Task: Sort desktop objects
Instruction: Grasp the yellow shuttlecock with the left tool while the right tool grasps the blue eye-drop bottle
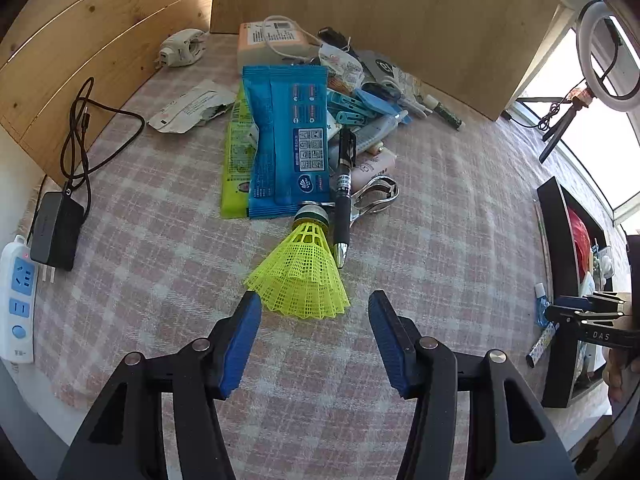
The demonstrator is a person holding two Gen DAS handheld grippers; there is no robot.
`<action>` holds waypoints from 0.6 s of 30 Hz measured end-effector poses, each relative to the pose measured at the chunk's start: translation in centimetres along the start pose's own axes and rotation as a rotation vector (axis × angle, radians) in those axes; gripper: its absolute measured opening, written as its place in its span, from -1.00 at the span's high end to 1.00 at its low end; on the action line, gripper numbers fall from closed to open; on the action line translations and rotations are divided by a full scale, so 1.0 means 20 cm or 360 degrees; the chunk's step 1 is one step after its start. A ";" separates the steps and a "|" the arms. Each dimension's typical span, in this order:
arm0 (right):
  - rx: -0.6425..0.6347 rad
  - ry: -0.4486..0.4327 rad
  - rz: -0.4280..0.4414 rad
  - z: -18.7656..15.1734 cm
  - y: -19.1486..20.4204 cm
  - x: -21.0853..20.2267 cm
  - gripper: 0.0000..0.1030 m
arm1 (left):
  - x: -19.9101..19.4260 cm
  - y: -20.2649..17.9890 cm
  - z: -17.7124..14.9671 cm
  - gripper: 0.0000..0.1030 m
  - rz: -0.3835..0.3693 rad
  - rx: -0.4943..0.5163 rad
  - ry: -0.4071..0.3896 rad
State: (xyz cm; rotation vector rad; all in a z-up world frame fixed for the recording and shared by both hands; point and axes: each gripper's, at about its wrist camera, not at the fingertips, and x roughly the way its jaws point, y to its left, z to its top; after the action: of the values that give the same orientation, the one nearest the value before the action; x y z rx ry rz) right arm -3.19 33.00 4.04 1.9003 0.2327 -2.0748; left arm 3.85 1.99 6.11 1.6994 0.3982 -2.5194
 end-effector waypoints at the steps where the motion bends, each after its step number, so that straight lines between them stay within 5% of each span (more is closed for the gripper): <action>1: 0.0010 0.0009 -0.0007 0.00 0.00 0.02 0.33 | 0.01 0.00 0.01 0.01 -0.0003 -0.0006 0.0003; 10: 0.0005 0.0061 -0.0048 0.01 0.03 0.11 0.33 | 0.08 0.09 0.09 0.30 -0.0093 -0.0156 0.0018; 12: -0.0006 0.0057 -0.0071 0.01 0.04 0.12 0.33 | 0.09 0.12 0.10 0.59 -0.0107 -0.0185 0.0021; 18: -0.0055 0.0056 -0.0136 0.00 0.10 0.13 0.39 | 0.09 0.18 0.09 0.95 -0.0145 -0.0222 0.0015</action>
State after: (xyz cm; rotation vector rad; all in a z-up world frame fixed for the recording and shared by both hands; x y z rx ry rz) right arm -2.73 30.75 1.65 1.9396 0.3619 -2.0783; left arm 2.28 -1.70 4.39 1.6784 0.6497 -2.4794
